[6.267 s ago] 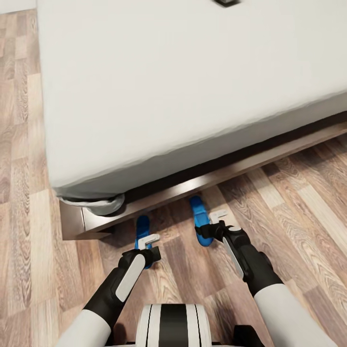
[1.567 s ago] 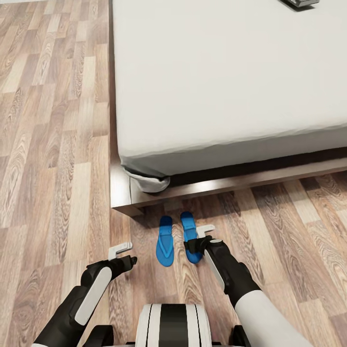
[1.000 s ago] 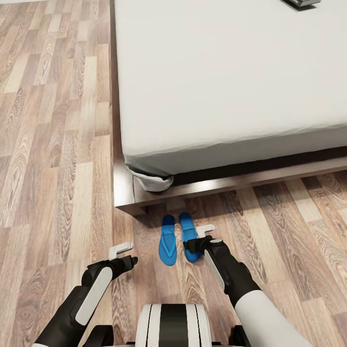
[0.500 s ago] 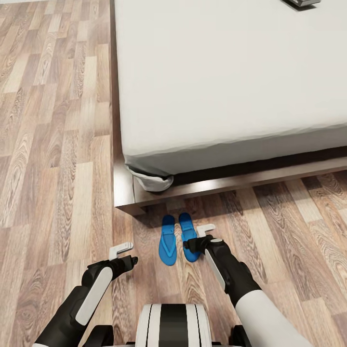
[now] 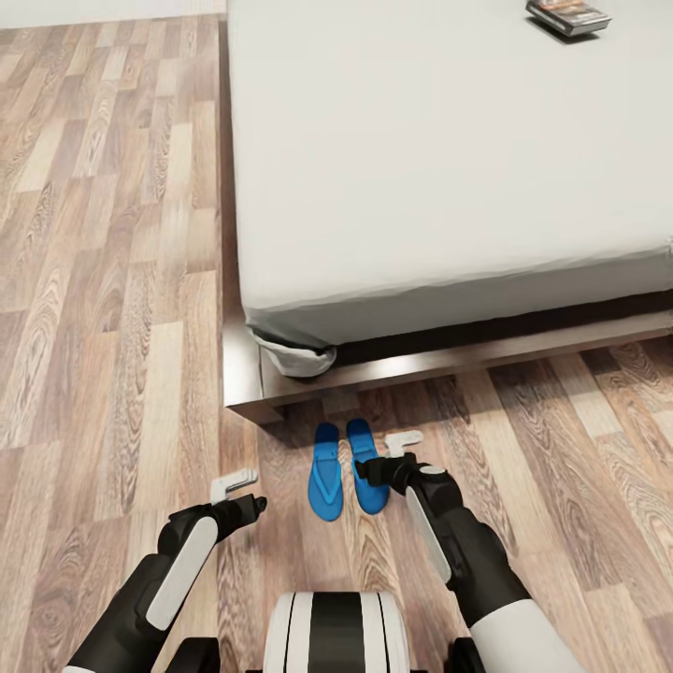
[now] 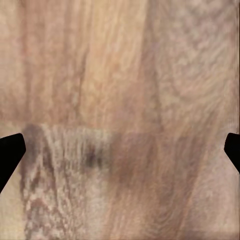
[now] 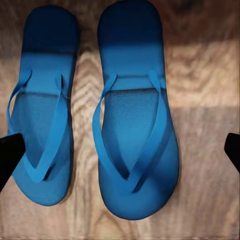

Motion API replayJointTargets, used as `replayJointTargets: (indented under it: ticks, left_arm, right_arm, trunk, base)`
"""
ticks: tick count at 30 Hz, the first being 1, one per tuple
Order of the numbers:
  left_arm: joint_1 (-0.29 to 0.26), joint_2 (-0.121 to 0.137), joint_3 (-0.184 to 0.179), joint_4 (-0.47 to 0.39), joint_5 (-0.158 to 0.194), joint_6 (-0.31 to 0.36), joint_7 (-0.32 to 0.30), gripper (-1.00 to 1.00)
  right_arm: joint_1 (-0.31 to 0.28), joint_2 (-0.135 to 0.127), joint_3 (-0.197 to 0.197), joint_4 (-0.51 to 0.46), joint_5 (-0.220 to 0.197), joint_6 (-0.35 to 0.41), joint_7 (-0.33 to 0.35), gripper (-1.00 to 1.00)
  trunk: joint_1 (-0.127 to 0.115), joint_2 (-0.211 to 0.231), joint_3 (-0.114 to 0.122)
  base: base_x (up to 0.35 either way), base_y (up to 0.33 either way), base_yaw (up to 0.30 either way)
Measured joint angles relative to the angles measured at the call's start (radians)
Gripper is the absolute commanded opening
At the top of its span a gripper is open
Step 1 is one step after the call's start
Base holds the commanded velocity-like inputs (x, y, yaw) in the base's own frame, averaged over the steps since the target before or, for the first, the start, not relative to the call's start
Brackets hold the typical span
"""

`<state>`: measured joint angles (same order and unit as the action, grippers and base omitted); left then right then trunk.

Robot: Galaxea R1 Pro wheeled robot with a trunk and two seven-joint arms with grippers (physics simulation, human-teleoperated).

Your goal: In the bedroom, move the book from the bed onto either nightstand, and place the two sandals side by side next to the bed.

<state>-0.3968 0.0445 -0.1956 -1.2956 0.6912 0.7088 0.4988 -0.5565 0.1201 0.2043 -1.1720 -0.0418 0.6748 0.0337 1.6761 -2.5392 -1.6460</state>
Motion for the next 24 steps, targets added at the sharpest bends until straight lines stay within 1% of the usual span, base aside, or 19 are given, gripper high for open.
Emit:
replayJointTargets:
  ticks: [1, 6, 7, 9, 10, 14, 19, 24]
  left_arm:
    - [0.000, 0.000, 0.000, 0.000, 0.000, 0.000, 0.000, 1.00]
    - [0.000, -0.002, -0.004, -0.010, 0.000, -0.001, 0.003, 1.00]
    - [0.000, -0.002, -0.004, -0.010, 0.000, -0.001, 0.003, 1.00]
    - [0.000, -0.002, -0.004, -0.020, 0.000, -0.001, 0.003, 1.00]
    - [0.000, -0.002, -0.004, -0.020, 0.000, -0.001, 0.003, 1.00]
    - [0.000, -0.003, -0.004, -0.035, 0.001, -0.001, 0.003, 1.00]
    - [0.000, -0.004, -0.004, -0.040, 0.001, 0.000, 0.002, 1.00]
    - [0.000, -0.004, -0.005, -0.041, 0.001, 0.001, 0.000, 1.00]
  right_arm:
    - [0.000, 0.000, 0.000, -0.001, 0.000, 0.000, 0.000, 1.00]
    - [0.061, -0.002, 0.000, -0.103, -0.007, 0.031, 0.000, 1.00]
    - [0.061, -0.002, 0.000, -0.104, -0.007, 0.031, 0.000, 1.00]
    - [0.086, -0.003, 0.000, -0.143, -0.006, 0.037, 0.000, 1.00]
    - [0.087, -0.003, 0.000, -0.143, -0.006, 0.037, 0.000, 1.00]
    - [0.136, -0.006, 0.000, -0.213, -0.004, 0.046, 0.000, 1.00]
    - [0.155, -0.022, 0.001, -0.244, -0.004, 0.050, 0.000, 1.00]
    - [0.161, -0.030, 0.001, -0.269, -0.004, 0.052, 0.000, 1.00]
  trunk:
    - [0.000, 0.000, 0.004]
    - [-0.003, 0.001, 0.023]
    - [-0.003, 0.002, 0.027]
    - [-0.004, 0.002, 0.035]
    - [-0.004, 0.002, 0.039]
    - [-0.006, 0.003, 0.054]
    - [-0.009, 0.004, 0.074]
    - [-0.011, 0.006, 0.093]
  base:
    - [0.000, 0.000, 0.000]
    - [0.000, 0.000, 0.000]
    - [0.000, 0.000, 0.000]
    - [0.000, 0.000, 0.000]
    - [0.000, 0.000, 0.000]
    - [0.000, 0.000, 0.000]
    - [0.000, 0.000, 0.000]
    - [0.000, 0.000, 0.000]
